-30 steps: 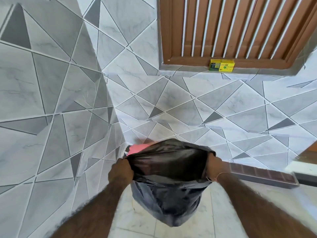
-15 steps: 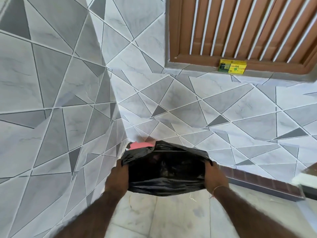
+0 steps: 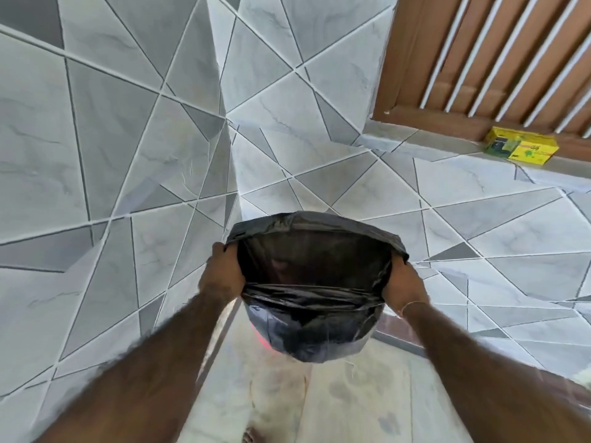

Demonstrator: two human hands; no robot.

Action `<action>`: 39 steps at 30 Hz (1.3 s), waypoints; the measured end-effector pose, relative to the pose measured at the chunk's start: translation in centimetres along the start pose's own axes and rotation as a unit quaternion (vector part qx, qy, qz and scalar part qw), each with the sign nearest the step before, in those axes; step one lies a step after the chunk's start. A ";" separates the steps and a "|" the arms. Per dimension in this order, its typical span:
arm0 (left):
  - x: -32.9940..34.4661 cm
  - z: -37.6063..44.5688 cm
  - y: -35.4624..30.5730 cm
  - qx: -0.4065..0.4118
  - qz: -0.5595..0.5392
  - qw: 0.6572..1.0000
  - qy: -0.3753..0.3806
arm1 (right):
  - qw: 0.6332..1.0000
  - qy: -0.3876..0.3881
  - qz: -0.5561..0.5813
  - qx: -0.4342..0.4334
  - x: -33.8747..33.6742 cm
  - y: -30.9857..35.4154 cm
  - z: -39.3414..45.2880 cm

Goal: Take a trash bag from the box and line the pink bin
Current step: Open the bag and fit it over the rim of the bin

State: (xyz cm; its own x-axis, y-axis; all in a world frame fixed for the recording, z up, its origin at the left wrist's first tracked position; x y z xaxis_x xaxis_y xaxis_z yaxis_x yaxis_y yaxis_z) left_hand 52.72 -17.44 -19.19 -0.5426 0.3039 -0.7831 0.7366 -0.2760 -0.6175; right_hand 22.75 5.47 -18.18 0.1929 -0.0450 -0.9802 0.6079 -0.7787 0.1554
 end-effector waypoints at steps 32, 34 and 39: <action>-6.1 9.3 7.9 -0.128 -0.153 0.971 -0.131 | 0.967 0.100 0.173 -0.158 3.3 23.0 12.1; -6.7 10.4 7.3 -0.143 -0.154 0.974 -0.086 | 0.952 0.145 0.177 -0.206 1.7 24.4 13.1; -6.3 11.6 6.8 -0.156 -0.073 0.983 0.066 | 0.920 0.258 0.139 -0.261 -0.1 25.6 15.1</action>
State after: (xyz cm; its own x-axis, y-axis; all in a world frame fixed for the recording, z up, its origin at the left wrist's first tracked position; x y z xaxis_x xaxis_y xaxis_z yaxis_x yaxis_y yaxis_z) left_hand 56.49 -31.84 -19.34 -0.6100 0.4409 -0.6584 0.7538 0.0665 -0.6538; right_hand 26.65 -23.92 -15.92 0.6554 0.2115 -0.7250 0.7404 -0.3691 0.5617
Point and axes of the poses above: each hand's wrist, its own z-axis towards the middle knuckle, its own x-axis out of the palm, y = z × x, the point moved 9 cm from there along z, towards the middle knuckle, and after that the axes turned 13 degrees about -z, right-handed, at the moved point
